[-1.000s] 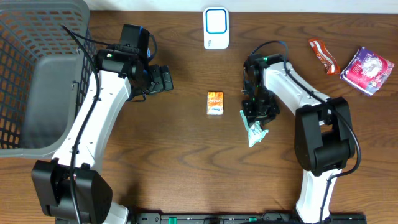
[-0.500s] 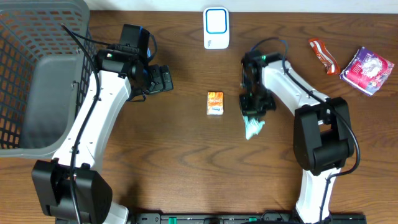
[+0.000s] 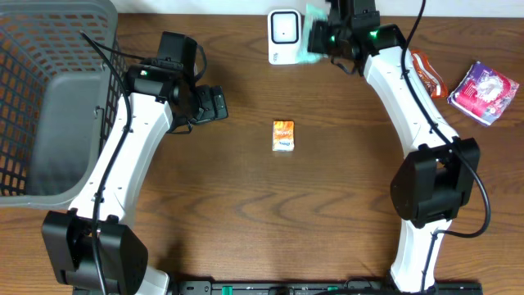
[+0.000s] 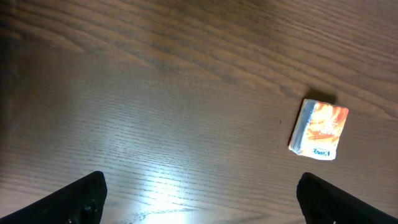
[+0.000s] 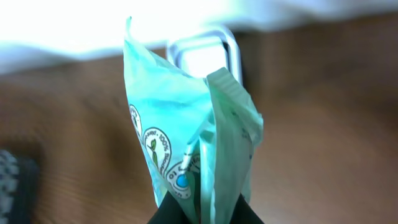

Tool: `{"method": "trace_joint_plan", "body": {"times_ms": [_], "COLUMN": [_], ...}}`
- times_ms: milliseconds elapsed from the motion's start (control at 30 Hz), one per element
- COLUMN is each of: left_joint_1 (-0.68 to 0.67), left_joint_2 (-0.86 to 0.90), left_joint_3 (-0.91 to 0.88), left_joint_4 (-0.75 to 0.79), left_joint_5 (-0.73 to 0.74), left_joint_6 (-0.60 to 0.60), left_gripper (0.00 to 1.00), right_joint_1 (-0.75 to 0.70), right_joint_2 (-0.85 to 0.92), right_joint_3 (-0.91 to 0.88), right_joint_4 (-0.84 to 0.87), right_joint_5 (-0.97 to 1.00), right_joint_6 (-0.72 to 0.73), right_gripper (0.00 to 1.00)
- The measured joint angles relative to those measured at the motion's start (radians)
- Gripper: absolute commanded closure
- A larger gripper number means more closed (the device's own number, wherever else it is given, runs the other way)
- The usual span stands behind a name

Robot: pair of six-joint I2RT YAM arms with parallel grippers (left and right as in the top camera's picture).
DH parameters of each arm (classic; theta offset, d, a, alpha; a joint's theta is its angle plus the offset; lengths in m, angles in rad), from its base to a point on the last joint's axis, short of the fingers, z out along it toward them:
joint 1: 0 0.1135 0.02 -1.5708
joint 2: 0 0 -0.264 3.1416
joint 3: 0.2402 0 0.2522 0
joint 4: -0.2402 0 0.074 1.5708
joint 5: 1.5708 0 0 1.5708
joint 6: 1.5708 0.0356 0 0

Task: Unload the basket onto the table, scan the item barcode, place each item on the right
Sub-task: 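Lift the green wrapper up to the white scanner, then carry the green wrapper right and drop it by the pink pack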

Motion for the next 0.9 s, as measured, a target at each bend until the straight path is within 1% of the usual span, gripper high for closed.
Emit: {"method": "trace_joint_plan", "body": {"times_ms": [133,267,433,633,700,767,900], "left_joint_1": [0.0,0.0,0.0,0.0,0.0,0.0,0.0], "left_joint_2": [0.0,0.0,0.0,0.0,0.0,0.0,0.0], "left_joint_3": [0.0,0.0,0.0,0.0,0.0,0.0,0.0], "left_joint_4": [0.0,0.0,0.0,0.0,0.0,0.0,0.0], "left_joint_5": [0.0,0.0,0.0,0.0,0.0,0.0,0.0], "left_joint_6": [0.0,0.0,0.0,0.0,0.0,0.0,0.0], "left_gripper": [0.02,0.02,0.02,0.02,0.02,0.02,0.02], "right_joint_1": [0.018,0.037,0.041,0.035,0.027,0.007,-0.07], "right_joint_2": [0.03,0.105,0.207,0.229,0.222,0.211,0.164], "right_joint_3": [0.005,0.009,0.008,0.006,0.006,0.006,0.005], "right_joint_4": [0.197,0.335,0.404,0.415,0.394,0.334,0.148], "right_joint_5": [0.0,0.018,0.029,0.046,0.043,0.045,0.072], "right_joint_6": [0.087,0.162,0.235,0.259,0.262,0.265,0.264], "right_gripper": [0.99,0.99,0.99,0.99,0.99,0.99,0.99]}}
